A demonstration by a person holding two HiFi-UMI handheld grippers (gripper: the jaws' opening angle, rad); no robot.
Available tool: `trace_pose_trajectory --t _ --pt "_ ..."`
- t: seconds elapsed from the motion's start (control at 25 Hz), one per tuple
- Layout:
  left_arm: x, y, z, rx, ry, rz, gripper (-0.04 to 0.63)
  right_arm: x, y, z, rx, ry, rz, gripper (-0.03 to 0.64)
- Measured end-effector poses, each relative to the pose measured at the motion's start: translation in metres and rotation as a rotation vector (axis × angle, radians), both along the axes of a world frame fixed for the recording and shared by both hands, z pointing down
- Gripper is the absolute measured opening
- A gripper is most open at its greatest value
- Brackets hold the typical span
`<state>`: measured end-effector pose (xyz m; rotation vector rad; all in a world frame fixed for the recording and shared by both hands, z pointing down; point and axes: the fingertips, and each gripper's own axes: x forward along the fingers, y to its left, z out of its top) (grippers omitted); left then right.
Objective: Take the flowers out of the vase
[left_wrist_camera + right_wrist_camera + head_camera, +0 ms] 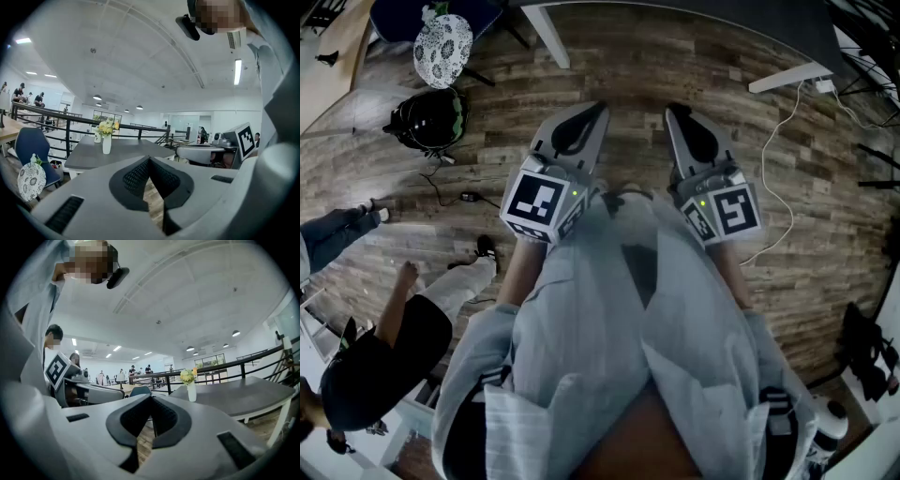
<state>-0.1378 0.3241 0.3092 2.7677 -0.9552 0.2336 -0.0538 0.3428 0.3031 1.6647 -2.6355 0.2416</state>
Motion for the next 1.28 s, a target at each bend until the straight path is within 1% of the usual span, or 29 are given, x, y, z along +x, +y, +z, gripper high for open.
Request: trace_pose_trajectory --t 0.24,0.52,0.68,0.92,1.28 --pt "0.003 0.000 -0.003 0.019 -0.002 0.000 0.011 0.002 0.000 -0.001 0.003 -0.003 -0.006 -0.002" --pt "0.004 0.004 -0.004 0.014 -0.008 -0.014 0.012 0.003 0.003 -0.001 -0.001 -0.015 -0.013 -0.002" --pt "0.005 0.008 -0.004 0.013 0.000 -0.034 0.011 0.009 0.005 -0.002 0.004 -0.037 -0.010 -0.002" --pt "0.010 0.013 -0.009 0.018 0.029 -0.066 0.011 0.020 0.013 -0.004 0.017 -0.029 -0.020 -0.002" --pt "0.029 0.026 -0.011 0.010 0.037 -0.082 0.011 0.047 0.028 0.000 0.009 -0.051 -0.010 -0.002"
